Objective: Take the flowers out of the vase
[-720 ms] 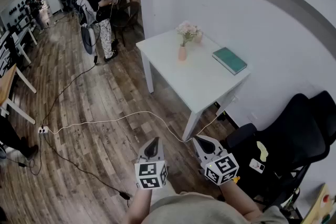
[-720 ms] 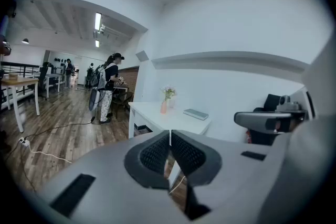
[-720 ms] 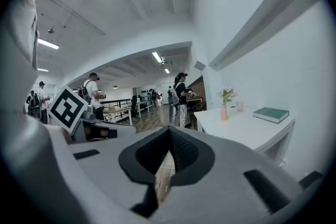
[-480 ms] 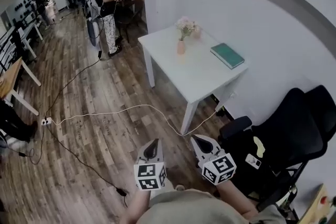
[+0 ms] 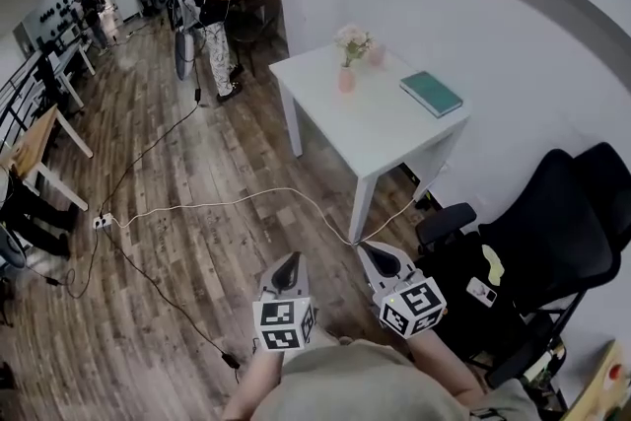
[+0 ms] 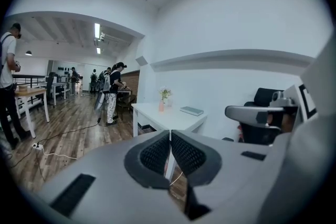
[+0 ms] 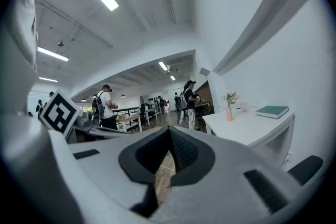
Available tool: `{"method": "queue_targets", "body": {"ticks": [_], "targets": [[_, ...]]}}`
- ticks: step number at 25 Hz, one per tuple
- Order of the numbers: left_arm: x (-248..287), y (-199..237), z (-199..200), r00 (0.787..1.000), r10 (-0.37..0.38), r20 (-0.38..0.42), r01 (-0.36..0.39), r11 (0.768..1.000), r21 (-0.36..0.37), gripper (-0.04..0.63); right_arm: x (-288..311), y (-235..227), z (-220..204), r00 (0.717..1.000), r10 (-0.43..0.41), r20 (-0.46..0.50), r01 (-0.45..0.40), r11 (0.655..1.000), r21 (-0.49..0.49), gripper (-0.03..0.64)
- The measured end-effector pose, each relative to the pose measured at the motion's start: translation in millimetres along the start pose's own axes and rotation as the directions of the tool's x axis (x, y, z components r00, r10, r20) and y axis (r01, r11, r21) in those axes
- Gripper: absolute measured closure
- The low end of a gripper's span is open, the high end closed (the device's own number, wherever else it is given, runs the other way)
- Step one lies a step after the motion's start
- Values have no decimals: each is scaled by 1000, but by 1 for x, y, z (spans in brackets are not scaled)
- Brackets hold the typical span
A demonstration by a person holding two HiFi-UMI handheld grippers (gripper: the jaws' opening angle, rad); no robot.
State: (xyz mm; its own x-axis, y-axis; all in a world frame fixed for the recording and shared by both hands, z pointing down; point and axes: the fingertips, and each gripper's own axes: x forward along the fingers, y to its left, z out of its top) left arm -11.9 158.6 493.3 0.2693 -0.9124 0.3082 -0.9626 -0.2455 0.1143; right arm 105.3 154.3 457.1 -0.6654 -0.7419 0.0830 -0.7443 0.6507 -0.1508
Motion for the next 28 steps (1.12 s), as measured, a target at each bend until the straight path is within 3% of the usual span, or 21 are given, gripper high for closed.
{"method": "queue_targets", "body": {"ticks": [17,28], "targets": [[-14,-28,-7,1000,-10,17,10,1000,-18,583,-29,-9,3,1000,1,13,-1,1000,5,615],[22,-12,-2,999,-34,-1,34,999,-20,584,7,-30,0,1000,-15,4,15,999,31,615]]}}
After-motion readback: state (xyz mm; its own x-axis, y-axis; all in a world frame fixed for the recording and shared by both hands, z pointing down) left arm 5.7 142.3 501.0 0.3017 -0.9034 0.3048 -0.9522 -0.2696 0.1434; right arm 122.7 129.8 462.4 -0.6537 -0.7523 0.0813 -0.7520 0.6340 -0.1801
